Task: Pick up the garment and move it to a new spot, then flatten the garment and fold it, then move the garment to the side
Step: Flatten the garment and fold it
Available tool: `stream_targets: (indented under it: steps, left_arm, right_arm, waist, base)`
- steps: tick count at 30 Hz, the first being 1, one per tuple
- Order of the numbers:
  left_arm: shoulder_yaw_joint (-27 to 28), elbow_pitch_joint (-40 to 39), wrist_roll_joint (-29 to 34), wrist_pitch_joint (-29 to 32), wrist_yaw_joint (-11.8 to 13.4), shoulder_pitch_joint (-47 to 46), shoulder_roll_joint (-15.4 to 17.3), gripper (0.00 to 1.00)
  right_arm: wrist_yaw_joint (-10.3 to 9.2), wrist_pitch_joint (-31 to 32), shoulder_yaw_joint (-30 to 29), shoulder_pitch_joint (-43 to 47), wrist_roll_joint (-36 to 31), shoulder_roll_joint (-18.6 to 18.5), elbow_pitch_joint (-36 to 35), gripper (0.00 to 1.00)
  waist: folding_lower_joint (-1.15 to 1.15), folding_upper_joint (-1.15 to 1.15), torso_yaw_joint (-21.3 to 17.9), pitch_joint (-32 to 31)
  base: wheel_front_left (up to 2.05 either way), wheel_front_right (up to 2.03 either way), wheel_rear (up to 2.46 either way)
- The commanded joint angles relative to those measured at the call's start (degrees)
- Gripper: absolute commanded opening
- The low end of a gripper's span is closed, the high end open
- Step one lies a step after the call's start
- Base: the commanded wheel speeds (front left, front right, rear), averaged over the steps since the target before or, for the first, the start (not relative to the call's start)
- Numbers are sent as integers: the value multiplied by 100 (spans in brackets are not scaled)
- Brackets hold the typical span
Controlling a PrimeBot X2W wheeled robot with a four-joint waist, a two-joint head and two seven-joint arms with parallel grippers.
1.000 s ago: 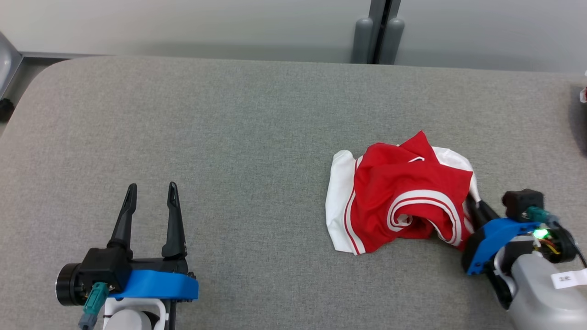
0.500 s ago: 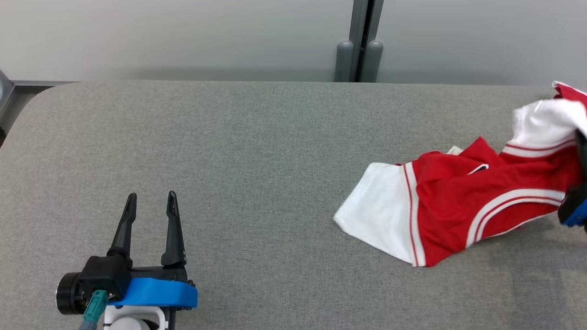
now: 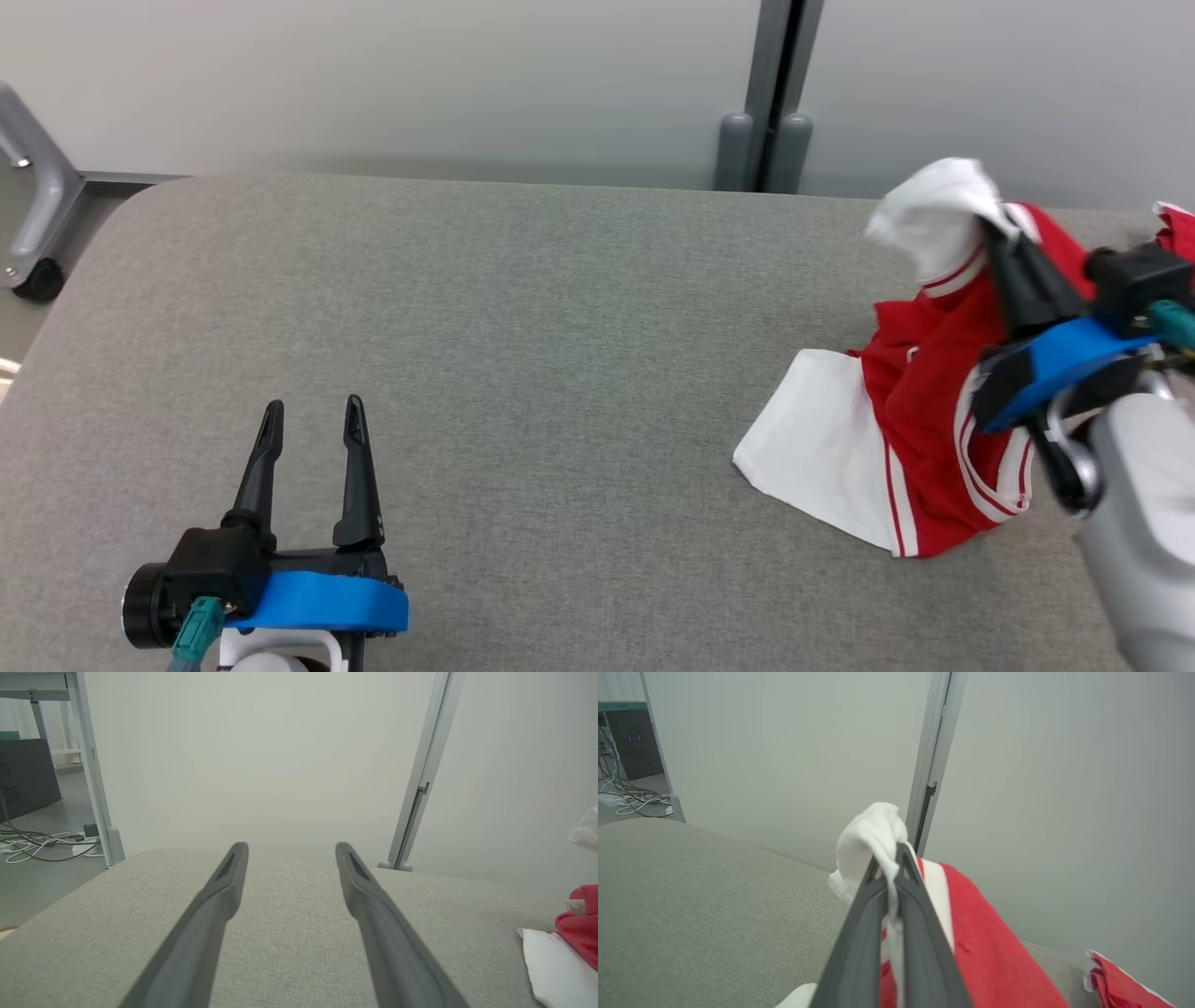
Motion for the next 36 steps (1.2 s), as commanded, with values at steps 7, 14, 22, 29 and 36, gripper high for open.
stream_targets:
  steps: [7, 14, 22, 29, 36]
  left_arm:
    - [-54, 5, -96, -25, 37, 35, -6, 100]
    - [-116, 42, -169, -25, 42, -11, -4, 100]
    - [-294, 108, -277, -25, 103, -154, -4, 100]
    - [-405, 143, -359, -25, 153, -226, -5, 100]
    - [-280, 108, -287, -25, 161, -131, -5, 100]
  right_arm:
    - [-1, 178, 868, -247, 91, 862, -142, 0]
    - [0, 73, 1418, -568, 190, 1544, 403, 0]
    - [0, -156, 2495, -1023, 1108, 1730, 980, 0]
    - [0, -288, 3309, -1234, 1844, 1728, 1150, 100]
    - [0, -313, 3241, -1275, 1661, 1729, 1312, 100]
  waist:
    - [0, 0, 351, 1]
    - [0, 0, 586, 57]
    - [0, 0, 825, 171]
    - [0, 0, 848, 233]
    - [0, 0, 560, 202]
  base:
    - [0, 0, 0]
    - [0, 0, 0]
    - [0, 0, 0]
    - [0, 0, 0]
    - [0, 0, 0]
